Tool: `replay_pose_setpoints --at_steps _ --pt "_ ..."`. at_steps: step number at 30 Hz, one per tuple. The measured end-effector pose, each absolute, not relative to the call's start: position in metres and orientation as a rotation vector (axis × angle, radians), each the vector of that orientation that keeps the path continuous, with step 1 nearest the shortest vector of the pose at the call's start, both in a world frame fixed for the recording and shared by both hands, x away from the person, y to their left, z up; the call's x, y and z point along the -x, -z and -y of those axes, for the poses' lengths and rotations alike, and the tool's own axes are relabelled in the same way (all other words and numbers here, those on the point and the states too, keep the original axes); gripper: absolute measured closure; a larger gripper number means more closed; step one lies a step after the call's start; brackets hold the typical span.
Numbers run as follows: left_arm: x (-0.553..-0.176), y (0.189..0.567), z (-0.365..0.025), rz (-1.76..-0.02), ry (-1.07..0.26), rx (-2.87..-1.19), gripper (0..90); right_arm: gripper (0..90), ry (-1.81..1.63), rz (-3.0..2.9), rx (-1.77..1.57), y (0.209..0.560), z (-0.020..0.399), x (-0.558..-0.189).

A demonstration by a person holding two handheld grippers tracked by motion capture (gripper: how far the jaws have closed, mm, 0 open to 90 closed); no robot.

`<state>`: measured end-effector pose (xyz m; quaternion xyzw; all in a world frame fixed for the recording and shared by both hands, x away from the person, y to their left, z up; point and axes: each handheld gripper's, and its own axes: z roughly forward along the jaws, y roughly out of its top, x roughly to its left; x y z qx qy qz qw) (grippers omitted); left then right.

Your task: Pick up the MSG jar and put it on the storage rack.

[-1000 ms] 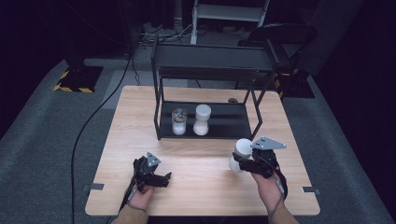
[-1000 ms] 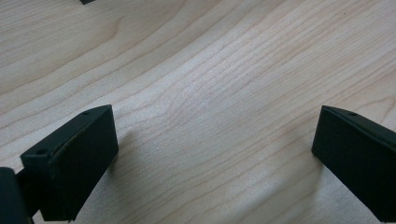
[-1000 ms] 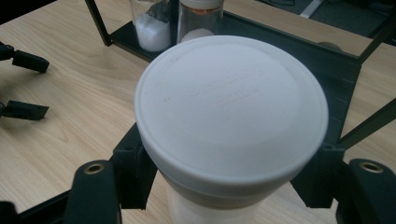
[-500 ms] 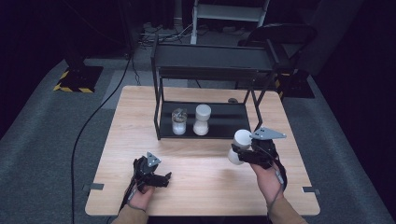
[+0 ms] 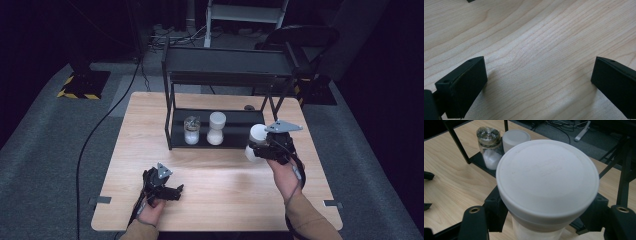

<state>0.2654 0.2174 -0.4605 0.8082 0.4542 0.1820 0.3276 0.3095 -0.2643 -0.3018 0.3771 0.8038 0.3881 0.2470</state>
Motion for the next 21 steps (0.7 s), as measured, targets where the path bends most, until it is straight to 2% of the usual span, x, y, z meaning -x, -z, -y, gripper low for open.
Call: replay_pose_setpoints --at_steps 21 --pt "-0.265 0.46 -0.213 -1.214 -0.487 -2.107 0.0 33.5 -1.018 -2.181 -1.101 0.309 0.249 -0.375"
